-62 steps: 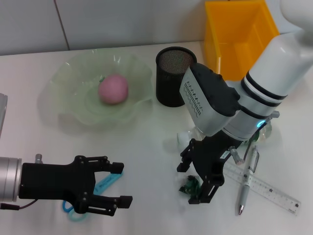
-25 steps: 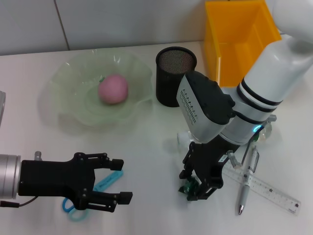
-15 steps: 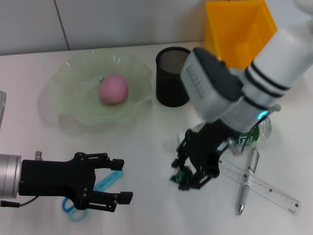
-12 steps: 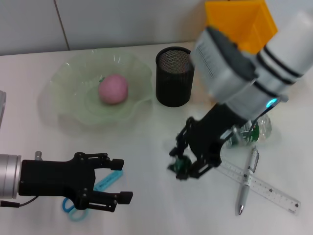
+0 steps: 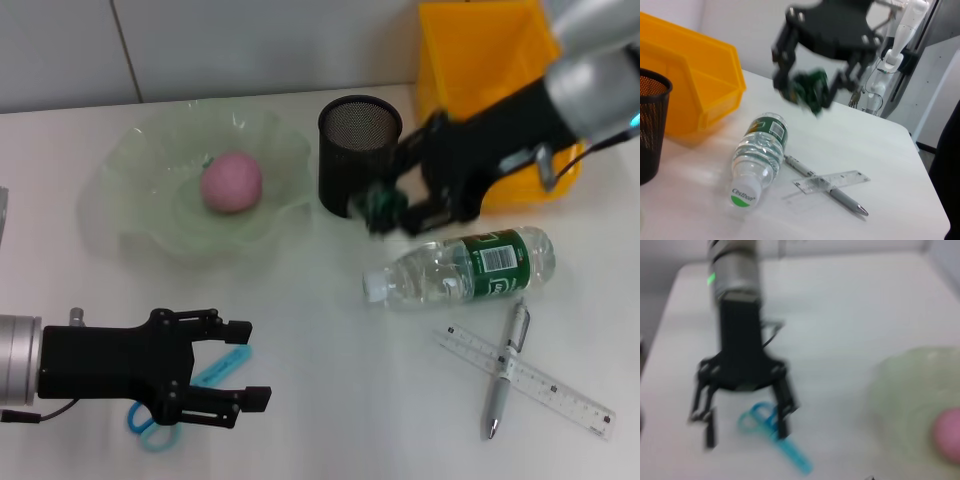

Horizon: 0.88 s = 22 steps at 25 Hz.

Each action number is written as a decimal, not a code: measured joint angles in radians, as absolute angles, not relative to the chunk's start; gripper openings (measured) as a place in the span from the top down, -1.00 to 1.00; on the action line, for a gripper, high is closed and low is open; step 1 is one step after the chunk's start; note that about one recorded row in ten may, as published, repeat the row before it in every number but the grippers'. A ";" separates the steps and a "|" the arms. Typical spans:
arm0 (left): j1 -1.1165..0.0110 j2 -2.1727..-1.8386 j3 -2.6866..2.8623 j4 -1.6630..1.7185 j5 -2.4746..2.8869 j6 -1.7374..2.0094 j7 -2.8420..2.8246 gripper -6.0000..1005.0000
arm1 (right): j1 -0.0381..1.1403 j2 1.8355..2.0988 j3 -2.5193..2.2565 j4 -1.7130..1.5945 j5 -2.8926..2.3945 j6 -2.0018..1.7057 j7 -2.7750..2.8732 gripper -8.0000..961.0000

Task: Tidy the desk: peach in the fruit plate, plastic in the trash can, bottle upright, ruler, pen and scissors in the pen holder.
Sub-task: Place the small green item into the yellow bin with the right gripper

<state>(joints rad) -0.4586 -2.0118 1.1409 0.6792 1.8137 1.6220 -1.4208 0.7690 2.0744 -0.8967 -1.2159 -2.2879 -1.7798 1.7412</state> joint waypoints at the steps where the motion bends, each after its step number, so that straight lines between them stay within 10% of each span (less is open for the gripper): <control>1: -0.459 -2.012 1.141 0.679 1.814 1.622 -1.421 -0.72 | 0.761 2.073 -0.865 -1.229 -2.271 -1.778 1.742 -0.10; 22: -0.456 -2.016 1.129 0.687 1.819 1.640 -1.418 -0.72 | 0.661 2.020 -0.551 -1.115 -2.195 -1.309 1.769 -0.16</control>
<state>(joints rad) -0.4561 -2.0159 1.1291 0.6872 1.8193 1.6403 -1.4177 0.6613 2.0199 -0.5508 -1.1149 -2.1950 -1.3091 1.7693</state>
